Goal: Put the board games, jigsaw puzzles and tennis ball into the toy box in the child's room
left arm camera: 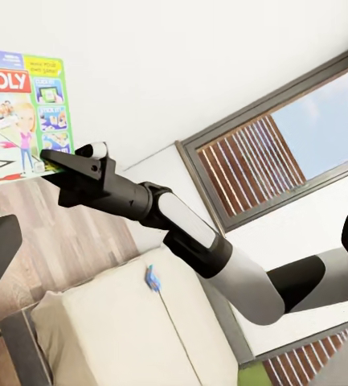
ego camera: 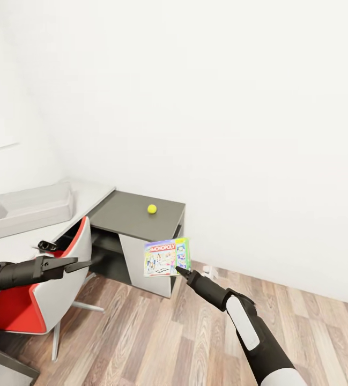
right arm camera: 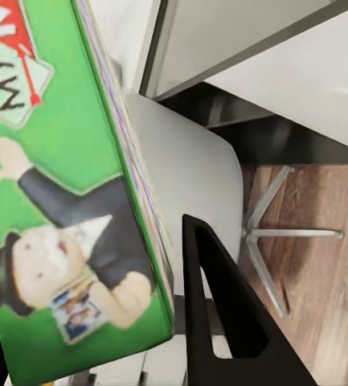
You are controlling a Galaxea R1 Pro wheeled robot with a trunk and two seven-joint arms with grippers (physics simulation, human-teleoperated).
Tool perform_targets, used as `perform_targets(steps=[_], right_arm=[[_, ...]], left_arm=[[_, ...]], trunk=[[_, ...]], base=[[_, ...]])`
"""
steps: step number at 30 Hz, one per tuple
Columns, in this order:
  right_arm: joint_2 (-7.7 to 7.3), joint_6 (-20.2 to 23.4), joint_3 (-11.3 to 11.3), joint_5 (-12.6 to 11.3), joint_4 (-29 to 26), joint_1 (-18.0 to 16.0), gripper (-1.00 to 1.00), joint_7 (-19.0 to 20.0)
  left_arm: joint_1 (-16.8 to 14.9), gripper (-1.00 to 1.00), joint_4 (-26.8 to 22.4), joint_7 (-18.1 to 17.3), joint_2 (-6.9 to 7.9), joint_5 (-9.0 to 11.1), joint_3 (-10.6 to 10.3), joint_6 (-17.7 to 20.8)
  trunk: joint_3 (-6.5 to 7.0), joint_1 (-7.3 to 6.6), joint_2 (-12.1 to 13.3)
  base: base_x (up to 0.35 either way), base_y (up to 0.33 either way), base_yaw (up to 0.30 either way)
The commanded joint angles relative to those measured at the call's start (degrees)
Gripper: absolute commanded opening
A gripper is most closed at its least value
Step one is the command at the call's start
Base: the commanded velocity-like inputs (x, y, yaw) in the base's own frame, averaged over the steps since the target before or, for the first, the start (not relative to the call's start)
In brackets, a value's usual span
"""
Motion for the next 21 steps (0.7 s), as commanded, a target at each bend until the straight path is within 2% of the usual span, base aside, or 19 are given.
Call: perform_targets(steps=[1, 13, 21], right_arm=[[0.02, 0.34, -0.06, -0.33, -0.04, -0.04, -1.00, -0.01], [0.02, 0.31, -0.12, -0.31, -0.04, -0.04, -1.00, -0.01], [0.02, 0.26, -0.06, -0.23, -0.12, -0.04, -1.00, -0.01]], left_arm=[[-0.06, 1.00, -0.01, -0.19, 0.03, 0.00, -0.05, 0.61], [-0.06, 1.00, 0.03, -0.19, 0.11, 0.00, -0.03, 0.61], [-0.04, 1.00, 0.08, -0.19, 0.12, 0.01, 0.02, 0.61]], trunk=[[-0.16, 0.03, -0.12], [-0.71, 0.03, -0.12], [-0.77, 0.03, -0.12]], base=[[0.000, 0.000, 0.203], [0.000, 0.000, 0.200], [0.000, 0.061, 0.073]])
